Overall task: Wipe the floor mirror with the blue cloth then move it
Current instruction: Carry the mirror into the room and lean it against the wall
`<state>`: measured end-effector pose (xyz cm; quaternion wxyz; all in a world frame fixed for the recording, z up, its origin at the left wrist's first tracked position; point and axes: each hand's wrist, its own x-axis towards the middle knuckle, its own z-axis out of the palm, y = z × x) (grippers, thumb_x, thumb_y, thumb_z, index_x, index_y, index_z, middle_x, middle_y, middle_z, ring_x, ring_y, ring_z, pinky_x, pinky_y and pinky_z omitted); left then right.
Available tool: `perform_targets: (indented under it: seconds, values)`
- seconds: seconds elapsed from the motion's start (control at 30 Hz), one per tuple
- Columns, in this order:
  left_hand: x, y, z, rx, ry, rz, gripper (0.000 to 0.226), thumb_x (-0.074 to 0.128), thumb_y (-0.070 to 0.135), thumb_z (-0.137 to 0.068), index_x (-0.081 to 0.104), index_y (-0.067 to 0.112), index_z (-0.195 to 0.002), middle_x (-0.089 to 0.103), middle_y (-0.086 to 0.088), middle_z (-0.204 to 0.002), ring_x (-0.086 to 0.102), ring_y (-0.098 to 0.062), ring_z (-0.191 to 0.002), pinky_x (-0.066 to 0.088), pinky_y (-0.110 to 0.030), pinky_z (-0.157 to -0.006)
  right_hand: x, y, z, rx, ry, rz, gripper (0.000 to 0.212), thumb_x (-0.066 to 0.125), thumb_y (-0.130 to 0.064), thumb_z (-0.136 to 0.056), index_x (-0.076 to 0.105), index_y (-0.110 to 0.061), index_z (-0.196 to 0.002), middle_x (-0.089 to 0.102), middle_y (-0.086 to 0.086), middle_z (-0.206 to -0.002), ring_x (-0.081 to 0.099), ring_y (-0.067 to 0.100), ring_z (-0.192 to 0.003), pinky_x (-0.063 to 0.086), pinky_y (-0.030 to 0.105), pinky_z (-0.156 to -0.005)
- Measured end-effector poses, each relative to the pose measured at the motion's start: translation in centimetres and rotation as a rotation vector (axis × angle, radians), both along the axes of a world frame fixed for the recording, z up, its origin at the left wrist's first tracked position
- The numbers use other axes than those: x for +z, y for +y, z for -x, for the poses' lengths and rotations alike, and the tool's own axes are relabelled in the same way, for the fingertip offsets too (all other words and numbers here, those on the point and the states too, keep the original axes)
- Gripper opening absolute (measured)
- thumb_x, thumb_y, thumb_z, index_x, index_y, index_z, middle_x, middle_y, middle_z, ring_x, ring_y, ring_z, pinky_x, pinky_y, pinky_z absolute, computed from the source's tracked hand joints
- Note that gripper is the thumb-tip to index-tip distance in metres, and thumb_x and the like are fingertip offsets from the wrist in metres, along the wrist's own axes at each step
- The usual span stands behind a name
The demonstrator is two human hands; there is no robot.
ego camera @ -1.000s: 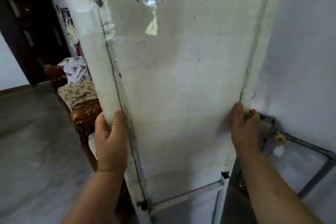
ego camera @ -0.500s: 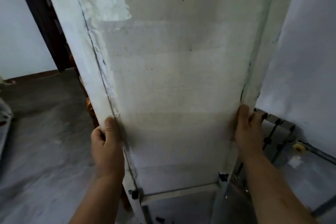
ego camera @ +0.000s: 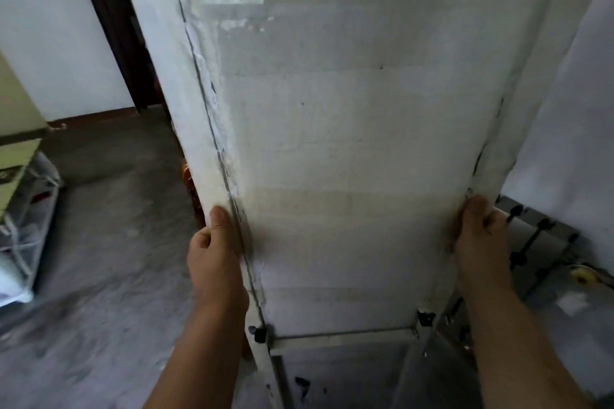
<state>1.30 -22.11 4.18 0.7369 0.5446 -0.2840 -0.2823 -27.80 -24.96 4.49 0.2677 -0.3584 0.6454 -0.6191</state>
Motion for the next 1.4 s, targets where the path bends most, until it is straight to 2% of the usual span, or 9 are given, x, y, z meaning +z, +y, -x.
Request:
perform_targets:
  seconds: [0.17,0.4,0.57,0.8,0.87,0.97,1.17,1.23,1.4]
  values:
    - [-0.3,0.3,-0.9,0.071,0.014,-0.005,0.053,0.052,0.055,-0.089,0.05,0.005,-0.073,0.039,-0.007,-0.061,0.033,-0.01,-0.048,0.031,-0.02,-0.044,0.2,0.3,-0.6,-0.013,0.003,-0.007,0.06,0.034,-0.059,-0.098,0.054,-0.006,-0.116,0.059,0.008,-0.101,0.058,0.028,-0.089,0.04,0.033,-0.071]
    - [-0.4,1.9,-4.9,0.201,0.018,-0.103,0.055,0.049,0.059,-0.092,0.059,0.005,-0.086,0.053,-0.007,-0.073,0.046,-0.019,-0.065,0.036,-0.03,-0.057,2.0,0.4,-5.5,0.104,-0.014,0.029,0.038,0.037,-0.051,-0.1,0.051,-0.019,-0.115,0.056,-0.003,-0.099,0.054,0.008,-0.079,0.041,0.026,-0.062]
    - [1.1,2.9,-9.2,0.312,0.053,-0.118,0.063,0.051,0.075,-0.076,0.051,0.012,-0.067,0.047,-0.004,-0.063,0.04,-0.019,-0.06,0.034,-0.035,-0.062,3.5,0.0,-10.3,0.174,-0.014,0.048,0.033,0.038,-0.048,-0.101,0.052,-0.02,-0.112,0.054,-0.003,-0.093,0.05,0.004,-0.072,0.036,0.023,-0.055]
    - [4.2,5.3,-18.4,0.481,0.022,-0.069,0.047,0.053,0.046,-0.096,0.052,0.004,-0.074,0.041,-0.004,-0.06,0.034,-0.002,-0.035,0.028,-0.014,-0.036,4.3,-2.1,-21.5,0.291,0.002,0.091,0.054,0.041,-0.054,-0.099,0.057,-0.005,-0.112,0.057,0.009,-0.097,0.058,0.031,-0.086,0.034,0.026,-0.056]
    - [4.6,6.2,-21.7,0.459,0.001,-0.092,0.042,0.051,0.044,-0.097,0.053,0.006,-0.079,0.043,-0.004,-0.063,0.045,-0.002,-0.049,0.034,-0.016,-0.044,4.3,-2.4,-24.8,0.332,0.002,0.091,0.049,0.039,-0.053,-0.099,0.056,-0.008,-0.104,0.055,0.008,-0.088,0.053,0.026,-0.077,0.031,0.027,-0.054]
    - [4.8,7.1,-26.6,0.415,0.017,-0.107,0.037,0.051,0.048,-0.096,0.051,0.016,-0.079,0.048,-0.007,-0.074,0.048,-0.023,-0.08,0.037,-0.028,-0.057,4.8,-2.6,-29.4,0.402,-0.003,0.103,0.043,0.038,-0.051,-0.1,0.05,-0.011,-0.093,0.049,0.003,-0.076,0.047,0.021,-0.065,0.031,0.029,-0.053]
    - [6.8,7.4,-35.1,0.628,0.039,-0.104,0.057,0.053,0.059,-0.091,0.051,0.004,-0.074,0.039,-0.005,-0.064,0.032,-0.02,-0.06,0.025,-0.033,-0.056,4.7,-4.3,-39.7,0.45,-0.02,0.119,0.044,0.038,-0.061,-0.095,0.048,-0.02,-0.085,0.049,0.0,-0.076,0.049,0.022,-0.068,0.033,0.029,-0.059]
    - [7.0,7.2,-38.6,0.649,0.063,-0.086,0.052,0.055,0.059,-0.089,0.048,0.012,-0.071,0.038,-0.004,-0.065,0.032,-0.02,-0.062,0.026,-0.033,-0.057,4.6,-4.9,-43.2,0.466,-0.021,0.112,0.044,0.037,-0.06,-0.095,0.049,-0.019,-0.087,0.049,0.0,-0.076,0.049,0.022,-0.069,0.032,0.03,-0.058]
    - [7.4,6.7,-45.3,0.702,0.039,-0.095,0.059,0.052,0.058,-0.092,0.055,0.0,-0.085,0.044,-0.009,-0.072,0.035,-0.021,-0.065,0.027,-0.034,-0.054,5.5,-5.8,-50.7,0.524,-0.016,0.125,0.044,0.036,-0.05,-0.101,0.049,-0.014,-0.079,0.049,0.002,-0.071,0.049,0.023,-0.064,0.033,0.03,-0.055]
